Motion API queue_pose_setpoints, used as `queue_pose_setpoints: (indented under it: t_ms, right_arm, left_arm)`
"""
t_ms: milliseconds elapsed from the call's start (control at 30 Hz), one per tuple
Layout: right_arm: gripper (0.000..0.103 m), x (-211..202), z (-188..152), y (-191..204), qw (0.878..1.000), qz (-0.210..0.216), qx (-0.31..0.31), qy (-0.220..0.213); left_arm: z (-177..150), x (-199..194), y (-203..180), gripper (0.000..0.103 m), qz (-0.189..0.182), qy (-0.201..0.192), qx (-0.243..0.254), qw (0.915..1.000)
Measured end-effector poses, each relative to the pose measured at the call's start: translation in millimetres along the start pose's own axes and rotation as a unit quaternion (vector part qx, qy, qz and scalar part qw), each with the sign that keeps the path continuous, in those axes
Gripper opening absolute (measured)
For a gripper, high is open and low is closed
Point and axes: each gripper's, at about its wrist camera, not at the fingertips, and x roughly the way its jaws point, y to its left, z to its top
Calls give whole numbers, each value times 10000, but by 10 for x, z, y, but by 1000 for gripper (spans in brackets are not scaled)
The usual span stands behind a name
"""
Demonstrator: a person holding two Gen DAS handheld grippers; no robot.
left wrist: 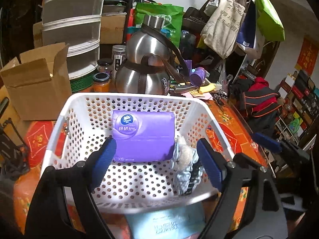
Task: Organize soft objects
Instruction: 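Lower the grey plush toy into the white basket and release, then grasp the black-grey knit gloves with the right gripper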
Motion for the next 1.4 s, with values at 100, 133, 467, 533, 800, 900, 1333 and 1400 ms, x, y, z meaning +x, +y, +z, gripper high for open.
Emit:
queue_pose_setpoints:
  t_ms: [100,133,467,533,800,900,1333,1400]
  right_arm:
    - [75,-84,-37,-28,9999,-67,86,-29]
    - [75,-100,-52,-37,9999,-80,131,-13]
    - [77,-237,-179,-65,9993,-12,377,38]
    - [77,-275,-166,-51,9994,-6,359,15]
    - [85,-611,-663,182,9991,186,387,29]
    - [85,-643,-1136,347,9975,485,439,275]
    - [65,-468,-1937,974,9916,1176,209,489]
    - [62,-423,-1942,1003,9914,1177,189,533]
  left_arm:
    - [-57,-125,-11,82,23,-33,69,10000]
    - [-82,-170,-27,83,41,-27,115,9999]
    - [-176,-463,-96,83,192,0,265,9995]
    - [-200,-521,-105,83,256,9,325,9991]
    - [-971,-1069,112,84,520,116,383,9978]
    - [-1448,-1197,328,84,475,268,237,9982]
    - [-2545,-1150,990,84,521,784,-540,9941]
    - [-2570,-1119,1047,84,514,804,-576,9938]
